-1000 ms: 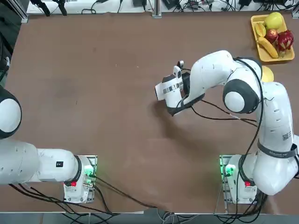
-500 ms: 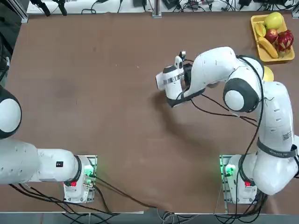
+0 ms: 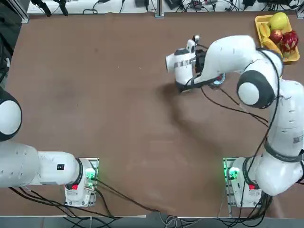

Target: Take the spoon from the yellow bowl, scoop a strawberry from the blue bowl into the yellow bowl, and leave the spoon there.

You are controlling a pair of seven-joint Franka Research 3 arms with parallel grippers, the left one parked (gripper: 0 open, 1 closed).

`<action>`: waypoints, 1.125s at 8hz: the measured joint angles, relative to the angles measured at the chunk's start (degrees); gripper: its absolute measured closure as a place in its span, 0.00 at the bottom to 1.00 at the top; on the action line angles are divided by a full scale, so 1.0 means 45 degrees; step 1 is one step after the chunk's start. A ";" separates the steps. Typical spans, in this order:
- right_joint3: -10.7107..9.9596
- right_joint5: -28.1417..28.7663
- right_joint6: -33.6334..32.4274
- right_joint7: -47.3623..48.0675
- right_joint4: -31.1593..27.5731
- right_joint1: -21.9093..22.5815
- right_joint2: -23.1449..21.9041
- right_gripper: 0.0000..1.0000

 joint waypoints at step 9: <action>-0.0019 -0.1988 0.4879 -0.1012 -0.6026 -0.5700 -0.4088 0.89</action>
